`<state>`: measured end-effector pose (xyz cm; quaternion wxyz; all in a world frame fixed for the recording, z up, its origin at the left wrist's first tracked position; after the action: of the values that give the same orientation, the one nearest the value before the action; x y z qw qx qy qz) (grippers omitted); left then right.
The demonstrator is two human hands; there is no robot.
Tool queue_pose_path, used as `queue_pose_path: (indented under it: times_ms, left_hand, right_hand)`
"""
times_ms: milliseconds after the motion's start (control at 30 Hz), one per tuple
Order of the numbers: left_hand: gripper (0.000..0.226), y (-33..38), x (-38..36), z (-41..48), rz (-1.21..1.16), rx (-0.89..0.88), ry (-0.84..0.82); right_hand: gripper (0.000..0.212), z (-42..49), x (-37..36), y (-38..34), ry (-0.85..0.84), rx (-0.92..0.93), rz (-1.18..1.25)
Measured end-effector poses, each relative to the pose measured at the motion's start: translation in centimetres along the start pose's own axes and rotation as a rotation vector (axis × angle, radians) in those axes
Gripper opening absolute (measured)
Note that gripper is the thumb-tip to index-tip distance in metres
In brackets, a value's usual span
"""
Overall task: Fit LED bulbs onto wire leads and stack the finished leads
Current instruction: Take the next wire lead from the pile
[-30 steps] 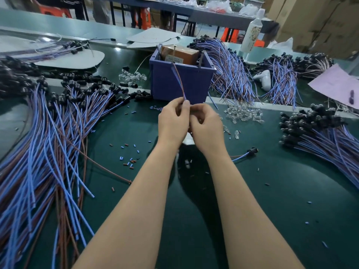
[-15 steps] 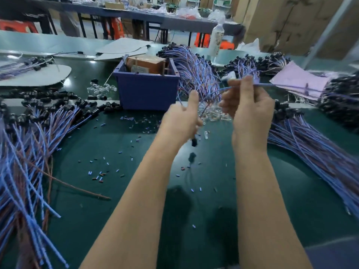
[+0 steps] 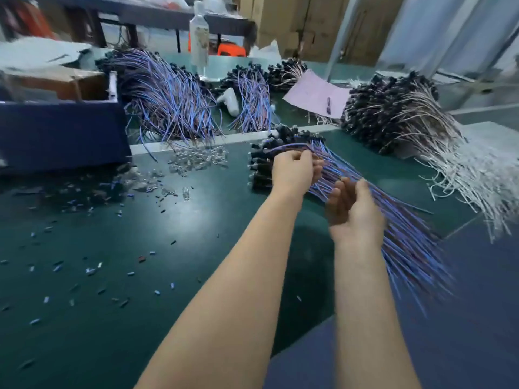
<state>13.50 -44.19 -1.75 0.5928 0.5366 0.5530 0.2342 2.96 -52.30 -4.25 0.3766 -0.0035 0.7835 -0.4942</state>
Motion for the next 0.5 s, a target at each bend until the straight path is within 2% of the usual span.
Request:
queue_pose_path:
  times_ms: [100, 167, 300, 400, 500]
  left_hand:
    - [0.035, -4.2, 0.6, 1.5, -0.017, 0.161, 0.065]
    - [0.032, -5.6, 0.9, 1.8, -0.032, 0.209, 0.069]
    - [0.029, -5.5, 1.3, 1.7, -0.044, 0.216, 0.061]
    - [0.028, -4.3, 2.5, 1.5, 0.225, 0.158, 0.062]
    - [0.028, -1.3, 5.1, 0.5, 0.308, 0.028, 0.125]
  right_hand:
    - [0.034, 1.4, 1.3, 2.0, 0.033, -0.157, 0.301]
    - [0.031, 2.1, 1.8, 2.9, 0.057, -0.179, 0.347]
    - [0.022, 2.0, 1.7, 3.7, 0.096, -0.166, 0.289]
    - [0.018, 1.5, 0.8, 3.9, 0.088, -0.145, 0.211]
    - [0.019, 0.2, -1.5, 4.7, 0.04, -0.128, 0.103]
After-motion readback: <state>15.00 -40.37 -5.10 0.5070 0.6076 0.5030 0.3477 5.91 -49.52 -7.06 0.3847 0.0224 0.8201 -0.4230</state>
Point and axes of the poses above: each hand's wrist, its own z-axis towards the middle knuckle, its own x-axis out of the back of the hand, y = z × x, the point moved 9 cm from there along z, towards the middle knuckle, and after that the axes turned 4 degrees about x, right-handed, at the moved point
